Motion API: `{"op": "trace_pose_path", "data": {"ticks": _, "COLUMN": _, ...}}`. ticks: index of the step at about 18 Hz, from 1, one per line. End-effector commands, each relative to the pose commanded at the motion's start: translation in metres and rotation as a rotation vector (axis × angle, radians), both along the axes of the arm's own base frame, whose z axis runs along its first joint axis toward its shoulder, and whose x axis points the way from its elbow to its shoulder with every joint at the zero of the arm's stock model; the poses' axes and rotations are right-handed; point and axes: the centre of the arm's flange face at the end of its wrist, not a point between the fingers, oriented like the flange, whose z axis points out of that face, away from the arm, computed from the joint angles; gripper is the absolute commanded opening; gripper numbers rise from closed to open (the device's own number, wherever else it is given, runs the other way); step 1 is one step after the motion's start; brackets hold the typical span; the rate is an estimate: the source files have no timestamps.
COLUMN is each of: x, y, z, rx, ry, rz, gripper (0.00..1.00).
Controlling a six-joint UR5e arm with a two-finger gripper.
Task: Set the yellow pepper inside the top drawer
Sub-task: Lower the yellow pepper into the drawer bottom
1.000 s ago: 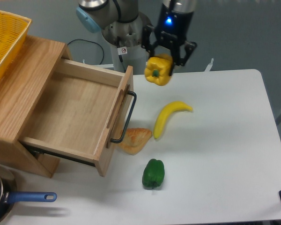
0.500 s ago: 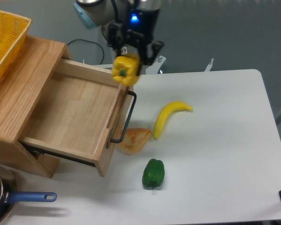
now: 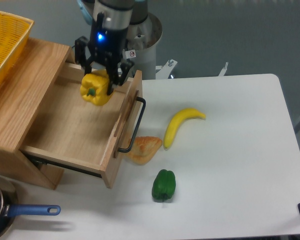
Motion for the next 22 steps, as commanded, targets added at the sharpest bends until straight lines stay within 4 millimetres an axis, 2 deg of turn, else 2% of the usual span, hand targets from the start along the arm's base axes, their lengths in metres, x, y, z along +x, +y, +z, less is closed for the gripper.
{"op": "trace_pose_path", "data": {"ticks": 4, "x": 0.003, "y": 0.021, "z": -0.018, "rx": -0.014, "ry": 0.012, "rz": 0.022, "gripper": 0.31}}
{"op": "trace_pose_path", "data": {"ticks": 8, "x": 0.016, "y": 0.042, "z": -0.039, "rx": -0.076, "ry": 0.045, "rz": 0.011, "gripper": 0.31}}
{"op": "trace_pose_path", "data": {"ticks": 13, "x": 0.015, "y": 0.044, "z": -0.048, "rx": -0.091, "ry": 0.047, "rz": 0.01, "gripper": 0.31}}
{"op": "trace_pose_path", "data": {"ticks": 22, "x": 0.034, "y": 0.06, "z": -0.066, "rx": -0.156, "ry": 0.086, "rz": 0.018, "gripper": 0.34}}
